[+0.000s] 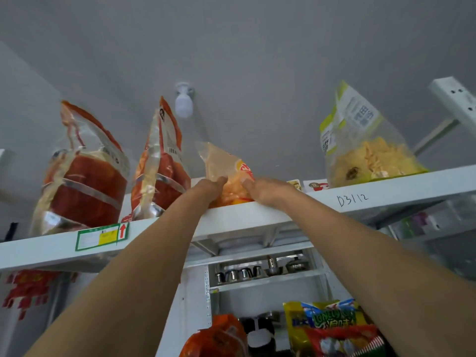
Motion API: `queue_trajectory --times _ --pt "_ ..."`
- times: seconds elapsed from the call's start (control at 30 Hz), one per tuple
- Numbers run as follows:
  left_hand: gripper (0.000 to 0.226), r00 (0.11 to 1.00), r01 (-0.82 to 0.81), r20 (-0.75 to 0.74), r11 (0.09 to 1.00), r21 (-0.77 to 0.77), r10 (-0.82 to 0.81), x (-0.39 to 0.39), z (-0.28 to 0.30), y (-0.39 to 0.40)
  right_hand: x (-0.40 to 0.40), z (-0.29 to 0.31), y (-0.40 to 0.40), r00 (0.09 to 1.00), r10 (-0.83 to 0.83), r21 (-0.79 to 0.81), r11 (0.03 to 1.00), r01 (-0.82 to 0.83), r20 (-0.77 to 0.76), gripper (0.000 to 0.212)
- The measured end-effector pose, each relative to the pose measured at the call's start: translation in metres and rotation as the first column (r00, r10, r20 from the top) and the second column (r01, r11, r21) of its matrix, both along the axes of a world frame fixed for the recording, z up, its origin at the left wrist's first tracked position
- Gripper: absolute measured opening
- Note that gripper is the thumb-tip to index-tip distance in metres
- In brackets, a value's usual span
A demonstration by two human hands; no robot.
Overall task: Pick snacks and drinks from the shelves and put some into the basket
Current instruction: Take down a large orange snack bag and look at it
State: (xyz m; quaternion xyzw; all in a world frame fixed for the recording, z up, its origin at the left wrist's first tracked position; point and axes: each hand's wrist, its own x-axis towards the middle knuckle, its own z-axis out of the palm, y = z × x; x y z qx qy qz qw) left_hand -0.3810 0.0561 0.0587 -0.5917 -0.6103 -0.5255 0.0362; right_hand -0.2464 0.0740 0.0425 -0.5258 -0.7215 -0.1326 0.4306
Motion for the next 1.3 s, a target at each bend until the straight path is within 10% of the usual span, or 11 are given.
queue_trajectory --times 0.37,0.7,0.9,1.13,1.3 --pt "0.07 0.981 0.185 0.036 0.97 0.158 -0.193 -0.01 0.001 0.011 0.0 -0.014 -0.021 0.982 -0.032 0.127 0.99 0.056 -0.188 0.084" --pt "0.024 0.83 0.47 -0.049 0.649 0.598 -0.556 -0.026 -0.048 -0.017 0.009 -0.038 -0.045 0.905 0.214 0.238 0.962 -0.131 -0.367 0.092" --pt "0.035 0.767 0.569 -0.19 0.513 0.642 -0.613 -0.014 -0.081 -0.047 0.018 -0.068 -0.057 0.644 0.557 0.514 0.81 -0.282 -0.525 0.066" --pt "0.086 0.854 0.401 -0.013 0.64 0.656 -0.521 -0.03 -0.079 -0.067 0.052 -0.097 -0.075 0.106 0.788 0.557 0.517 -0.65 -0.607 0.061" --pt "0.089 0.688 0.655 -0.04 0.596 0.464 -0.725 -0.031 -0.092 -0.103 0.08 -0.114 -0.086 0.035 0.779 0.463 0.408 -0.787 -0.626 0.052"
